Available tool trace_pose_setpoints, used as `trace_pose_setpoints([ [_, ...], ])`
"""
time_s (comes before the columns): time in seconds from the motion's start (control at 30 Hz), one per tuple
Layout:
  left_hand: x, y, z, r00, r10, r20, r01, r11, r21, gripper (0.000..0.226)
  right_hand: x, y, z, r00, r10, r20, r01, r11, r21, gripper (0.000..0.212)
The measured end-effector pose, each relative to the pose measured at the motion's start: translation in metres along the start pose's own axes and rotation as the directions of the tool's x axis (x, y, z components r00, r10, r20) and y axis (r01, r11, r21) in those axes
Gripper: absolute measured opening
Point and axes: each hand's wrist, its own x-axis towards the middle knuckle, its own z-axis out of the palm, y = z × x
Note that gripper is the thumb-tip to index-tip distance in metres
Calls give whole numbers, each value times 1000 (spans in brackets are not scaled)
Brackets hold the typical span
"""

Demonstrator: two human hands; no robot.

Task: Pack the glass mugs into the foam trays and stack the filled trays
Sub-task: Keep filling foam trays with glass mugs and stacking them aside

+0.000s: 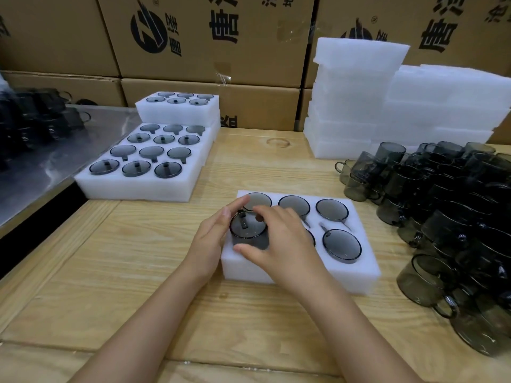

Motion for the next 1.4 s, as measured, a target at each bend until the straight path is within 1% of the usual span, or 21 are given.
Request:
trace_pose_setpoints([
  [0.1,1,1,-2,1000,-6,14,5,996,85,49,1,0,-3,1000,3,-3,-3,1000,-13,63],
  [0.17,2,0,-3,999,-16,29,13,995,103,39,1,0,-8,999,-51,9,52,997,-51,62],
  [0.27,1,-4,-5,998,8,68,-23,977,213,42,-4,-2,-8,976,-119,183,157,966,-206,88],
  [0.33,0,-6,-6,993,27,118,-61,953,296,41,-9,-4,-5,952,-116,282,219,904,-367,106],
  [0.4,-1,-4,-5,985,22,168,-81,933,351,41,-13,-6,-3,947,-95,308,236,854,-464,112],
  [0.5,-3,2,-4,983,49,176,-123,889,440,45,-16,-8,-2,948,-75,310,232,829,-509,113],
  [0.53,-5,4,-3,982,104,158,-174,825,537,46,-16,-9,-2,949,-67,307,227,823,-520,112],
  [0.6,-11,9,2,939,281,197,-326,551,768,47,-17,-9,-1,957,-44,286,198,819,-538,104],
  [0.63,-14,10,7,909,332,250,-380,420,824,48,-19,-8,-2,961,-28,275,180,820,-544,99],
  [0.67,-18,11,12,894,341,292,-407,341,847,49,-20,-5,-3,964,-3,267,155,820,-550,96],
  [0.83,-23,7,24,923,245,296,-342,174,923,58,-32,16,-16,945,160,286,34,820,-571,108],
  [0.93,-23,9,26,941,196,277,-315,197,929,59,-32,20,-21,932,138,336,54,862,-504,113],
  [1.0,-22,9,25,940,224,256,-314,282,907,56,-33,24,-28,932,87,352,92,883,-461,115],
  [1.07,-22,8,22,934,314,171,-310,470,826,51,-37,30,-39,948,30,317,109,905,-410,108],
  [1.1,-21,8,18,941,332,68,-265,596,758,52,-38,33,-44,969,8,246,86,925,-370,102],
  [1.17,-17,11,10,963,184,-197,-40,820,571,66,-39,39,-55,1000,12,-10,-14,975,-223,86],
  [1.2,-13,10,5,952,51,-303,116,853,509,75,-39,44,-60,988,75,-133,-95,984,-152,78],
  [1.23,-9,10,1,929,-90,-359,267,835,481,81,-38,50,-66,960,190,-205,-213,973,-91,78],
  [1.27,-5,8,-2,907,-217,-362,381,791,479,84,-36,56,-70,925,317,-211,-336,940,-57,83],
  [1.33,-2,4,-3,882,-360,-303,468,734,492,76,-36,65,-74,851,517,-90,-522,851,-55,81],
  [1.4,-5,5,1,874,-403,-272,483,783,391,60,-35,69,-74,796,605,-20,-604,795,53,70],
])
